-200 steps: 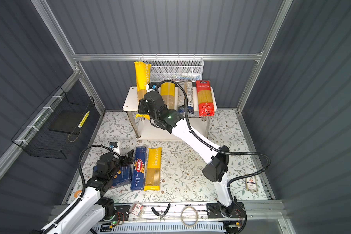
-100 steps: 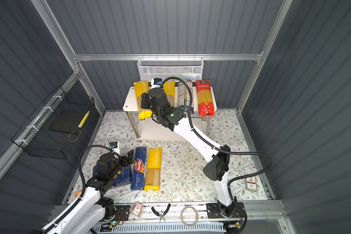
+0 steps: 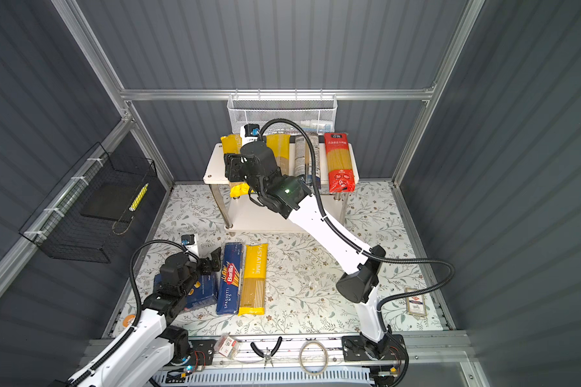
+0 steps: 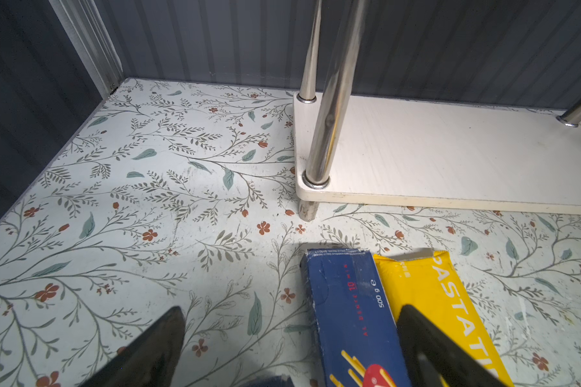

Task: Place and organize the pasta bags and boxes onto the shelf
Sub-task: 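Lower the yellow bag onto the top shelf and open the right gripper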

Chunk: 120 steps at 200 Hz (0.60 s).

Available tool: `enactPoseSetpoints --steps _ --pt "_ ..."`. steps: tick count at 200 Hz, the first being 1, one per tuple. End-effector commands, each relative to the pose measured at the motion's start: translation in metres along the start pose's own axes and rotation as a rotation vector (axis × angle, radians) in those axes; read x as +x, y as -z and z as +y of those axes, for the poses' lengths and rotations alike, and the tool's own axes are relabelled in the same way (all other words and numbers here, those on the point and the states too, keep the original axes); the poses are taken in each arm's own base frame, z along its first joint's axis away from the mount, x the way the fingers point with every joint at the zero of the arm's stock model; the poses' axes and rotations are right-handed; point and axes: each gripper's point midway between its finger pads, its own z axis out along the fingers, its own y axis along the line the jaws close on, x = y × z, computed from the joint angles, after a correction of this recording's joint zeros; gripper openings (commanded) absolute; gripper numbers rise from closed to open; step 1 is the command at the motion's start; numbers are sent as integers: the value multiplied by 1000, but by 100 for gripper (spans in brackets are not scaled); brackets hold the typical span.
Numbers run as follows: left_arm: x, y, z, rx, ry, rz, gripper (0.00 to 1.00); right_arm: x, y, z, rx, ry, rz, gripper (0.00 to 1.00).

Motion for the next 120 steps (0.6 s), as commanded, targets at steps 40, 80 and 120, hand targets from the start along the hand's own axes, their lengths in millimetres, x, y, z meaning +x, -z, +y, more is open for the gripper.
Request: enactPoseSetpoints --steps 40,80,120 --pt "-11 2 -3 12 -6 -31 99 21 63 -5 -23 139 175 72" --pt "-11 1 -3 14 -8 -26 99 50 70 -5 -78 159 272 76" --pt "-11 1 -4 16 -8 -26 99 57 64 -13 -38 183 290 77"
